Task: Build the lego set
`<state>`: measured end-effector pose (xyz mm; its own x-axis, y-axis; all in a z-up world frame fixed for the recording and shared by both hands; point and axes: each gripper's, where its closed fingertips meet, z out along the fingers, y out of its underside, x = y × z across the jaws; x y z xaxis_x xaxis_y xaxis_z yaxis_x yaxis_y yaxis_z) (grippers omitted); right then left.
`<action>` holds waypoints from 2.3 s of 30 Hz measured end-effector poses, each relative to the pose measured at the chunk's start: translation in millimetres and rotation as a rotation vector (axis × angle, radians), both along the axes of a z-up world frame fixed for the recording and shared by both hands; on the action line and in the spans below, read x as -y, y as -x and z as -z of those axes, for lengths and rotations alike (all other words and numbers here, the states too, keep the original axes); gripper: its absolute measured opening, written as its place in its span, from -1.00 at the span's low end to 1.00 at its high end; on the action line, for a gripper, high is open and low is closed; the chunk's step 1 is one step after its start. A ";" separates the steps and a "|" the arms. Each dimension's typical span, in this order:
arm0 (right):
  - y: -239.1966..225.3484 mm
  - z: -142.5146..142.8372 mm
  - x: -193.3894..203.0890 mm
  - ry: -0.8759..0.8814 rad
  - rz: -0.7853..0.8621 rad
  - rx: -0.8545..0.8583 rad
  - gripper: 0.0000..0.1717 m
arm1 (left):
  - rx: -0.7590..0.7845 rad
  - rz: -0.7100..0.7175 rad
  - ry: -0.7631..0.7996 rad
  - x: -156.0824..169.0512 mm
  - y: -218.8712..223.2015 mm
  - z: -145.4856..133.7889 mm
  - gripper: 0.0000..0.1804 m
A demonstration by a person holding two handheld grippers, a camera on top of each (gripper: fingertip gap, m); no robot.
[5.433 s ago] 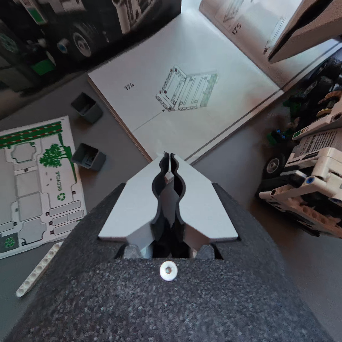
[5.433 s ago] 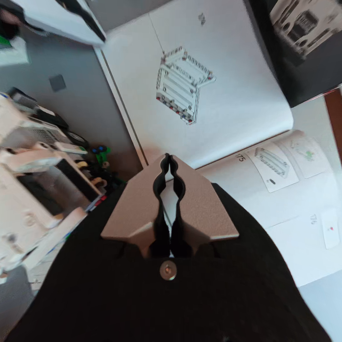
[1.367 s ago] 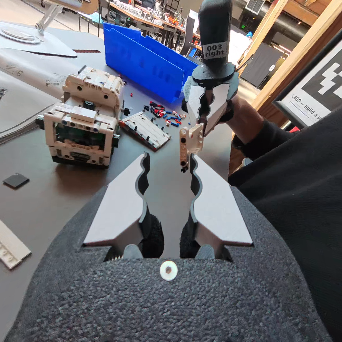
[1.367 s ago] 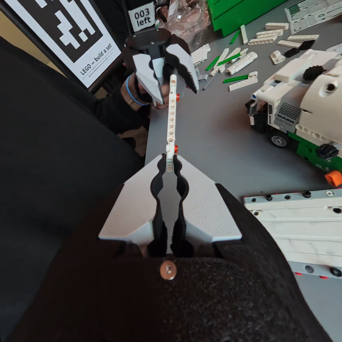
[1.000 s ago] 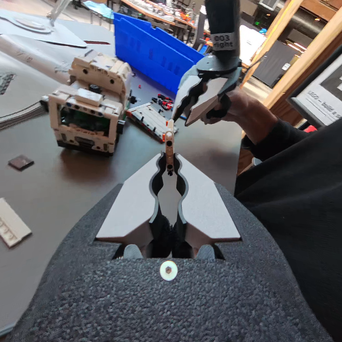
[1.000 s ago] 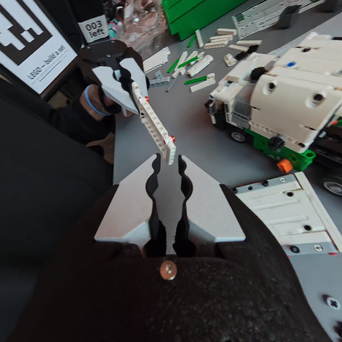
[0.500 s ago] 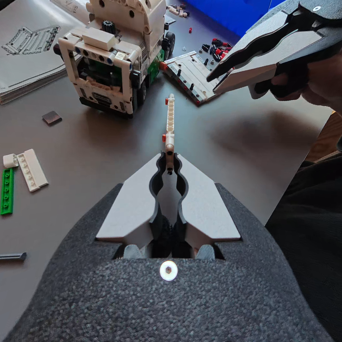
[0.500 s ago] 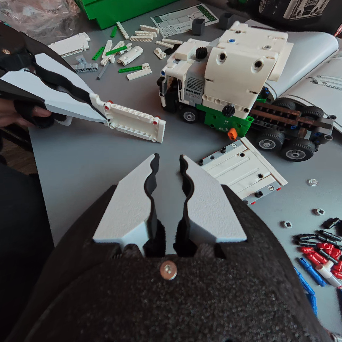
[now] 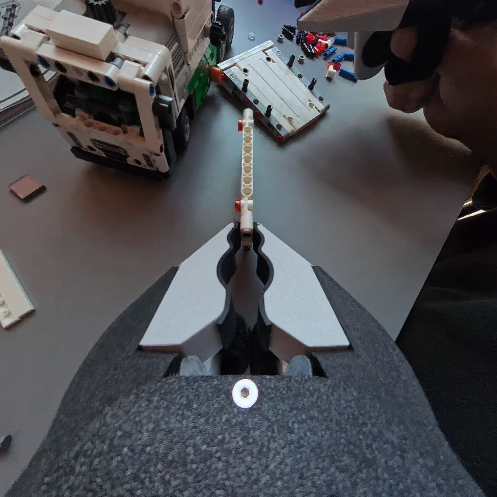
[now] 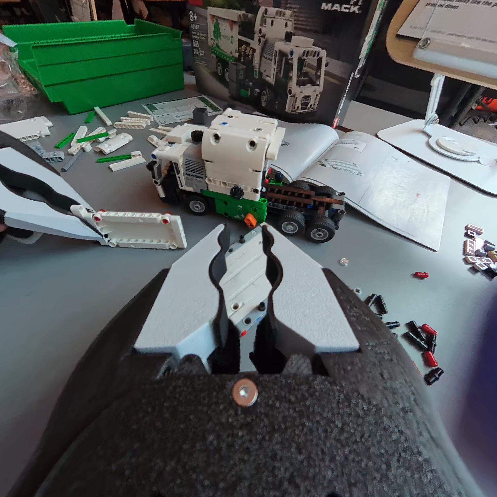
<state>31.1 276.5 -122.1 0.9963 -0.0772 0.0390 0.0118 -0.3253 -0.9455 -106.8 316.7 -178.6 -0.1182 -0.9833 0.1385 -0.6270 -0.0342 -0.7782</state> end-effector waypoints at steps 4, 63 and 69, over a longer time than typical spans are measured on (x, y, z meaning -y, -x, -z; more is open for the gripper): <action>-15.2 0.6 5.8 -0.027 0.038 -0.045 -0.74 | -0.007 0.050 -0.018 5.3 -6.0 0.5 -0.92; -100.9 13.5 -32.9 0.120 0.107 -0.133 -0.72 | 0.387 -0.243 -0.079 -102.2 -41.7 -58.1 -0.74; -99.3 11.2 -34.4 0.116 0.101 -0.107 -0.73 | 0.383 -0.243 -0.073 -102.7 -41.9 -57.7 -0.74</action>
<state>130.4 310.8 -133.2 0.9827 -0.1779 -0.0519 -0.1246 -0.4269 -0.8956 -64.9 419.4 -120.9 0.0881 -0.9943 0.0594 -0.2741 -0.0815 -0.9582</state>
